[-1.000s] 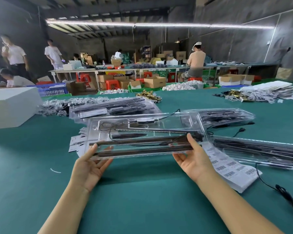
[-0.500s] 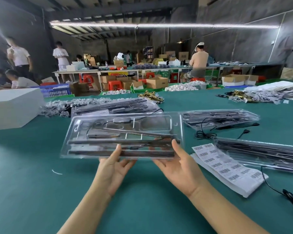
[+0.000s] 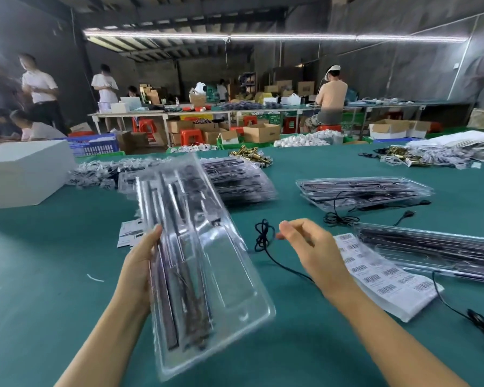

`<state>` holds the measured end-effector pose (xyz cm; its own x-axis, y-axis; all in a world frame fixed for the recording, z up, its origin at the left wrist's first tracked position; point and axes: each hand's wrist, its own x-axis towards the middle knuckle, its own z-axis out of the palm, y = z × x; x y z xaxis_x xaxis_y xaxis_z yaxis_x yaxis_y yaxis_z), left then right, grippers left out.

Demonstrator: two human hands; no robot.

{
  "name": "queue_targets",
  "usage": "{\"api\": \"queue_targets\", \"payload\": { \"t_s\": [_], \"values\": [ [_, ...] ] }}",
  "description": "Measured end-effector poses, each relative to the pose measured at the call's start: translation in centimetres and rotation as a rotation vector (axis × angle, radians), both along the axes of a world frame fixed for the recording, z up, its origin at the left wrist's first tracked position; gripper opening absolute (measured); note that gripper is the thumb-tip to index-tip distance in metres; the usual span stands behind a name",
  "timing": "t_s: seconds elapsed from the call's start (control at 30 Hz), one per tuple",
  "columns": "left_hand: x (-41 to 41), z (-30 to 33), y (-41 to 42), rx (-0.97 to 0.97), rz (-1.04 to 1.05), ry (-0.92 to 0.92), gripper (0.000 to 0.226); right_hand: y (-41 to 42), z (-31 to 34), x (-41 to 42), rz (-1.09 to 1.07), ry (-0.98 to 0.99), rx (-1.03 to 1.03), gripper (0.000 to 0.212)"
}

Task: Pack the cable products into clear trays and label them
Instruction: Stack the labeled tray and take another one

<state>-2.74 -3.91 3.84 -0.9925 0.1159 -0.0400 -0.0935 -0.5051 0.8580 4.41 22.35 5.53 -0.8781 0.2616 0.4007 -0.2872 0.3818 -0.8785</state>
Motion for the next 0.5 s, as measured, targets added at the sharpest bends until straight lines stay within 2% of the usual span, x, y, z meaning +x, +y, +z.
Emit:
{"api": "queue_targets", "payload": {
  "t_s": [0.07,0.17,0.3,0.4,0.5],
  "values": [
    [0.4,-0.1,0.7,-0.12,-0.043,0.011,0.034,-0.9,-0.1,0.4,0.164,-0.065,0.059,0.043],
    [0.7,-0.2,1.6,-0.277,-0.052,0.085,0.043,-2.0,-0.6,0.6,0.291,-0.208,0.045,0.043],
    [0.7,-0.7,2.4,-0.27,-0.052,0.023,0.065,-2.4,-0.4,0.5,0.366,-0.324,-0.233,0.016],
    [0.3,-0.9,2.5,-0.105,-0.14,-0.052,0.044,-2.3,-0.3,0.5,0.38,-0.348,-0.331,0.011],
    [0.2,-0.7,2.1,0.003,-0.191,0.004,0.026,-2.4,-0.7,0.3,0.382,-0.347,-0.48,0.013]
  ]
}}
